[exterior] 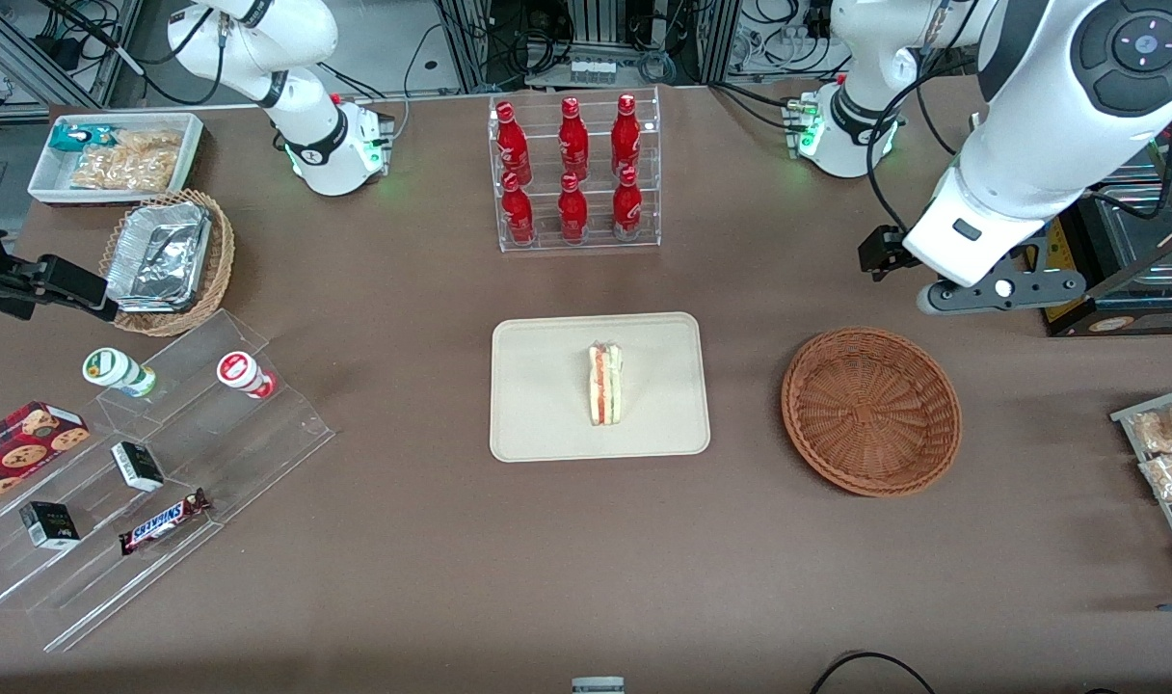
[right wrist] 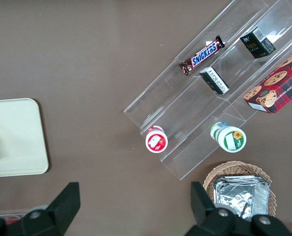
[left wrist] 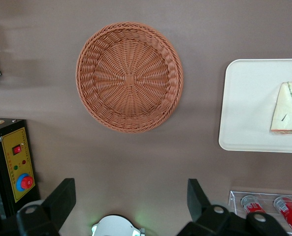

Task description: Place sandwich from basket to tray

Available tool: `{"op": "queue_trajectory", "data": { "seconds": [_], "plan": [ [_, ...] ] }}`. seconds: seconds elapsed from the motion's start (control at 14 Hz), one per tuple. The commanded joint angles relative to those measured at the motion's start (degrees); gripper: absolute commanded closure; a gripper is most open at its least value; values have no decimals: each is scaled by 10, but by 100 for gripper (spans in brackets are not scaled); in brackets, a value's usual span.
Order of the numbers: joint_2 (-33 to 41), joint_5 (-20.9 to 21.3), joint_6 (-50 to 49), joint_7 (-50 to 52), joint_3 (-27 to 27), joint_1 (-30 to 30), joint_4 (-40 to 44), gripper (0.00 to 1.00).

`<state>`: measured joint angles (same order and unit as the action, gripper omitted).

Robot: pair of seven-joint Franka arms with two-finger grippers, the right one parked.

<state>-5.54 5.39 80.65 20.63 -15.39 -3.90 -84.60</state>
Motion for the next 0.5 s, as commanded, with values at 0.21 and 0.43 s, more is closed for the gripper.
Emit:
{"op": "queue_trajectory", "data": {
  "seconds": [0.21,0.43],
  "plan": [
    [46,-11,-13,-9,-2,27,-14,0],
    [47,-9,-26,-9,-3,27,-14,0]
  ]
}}
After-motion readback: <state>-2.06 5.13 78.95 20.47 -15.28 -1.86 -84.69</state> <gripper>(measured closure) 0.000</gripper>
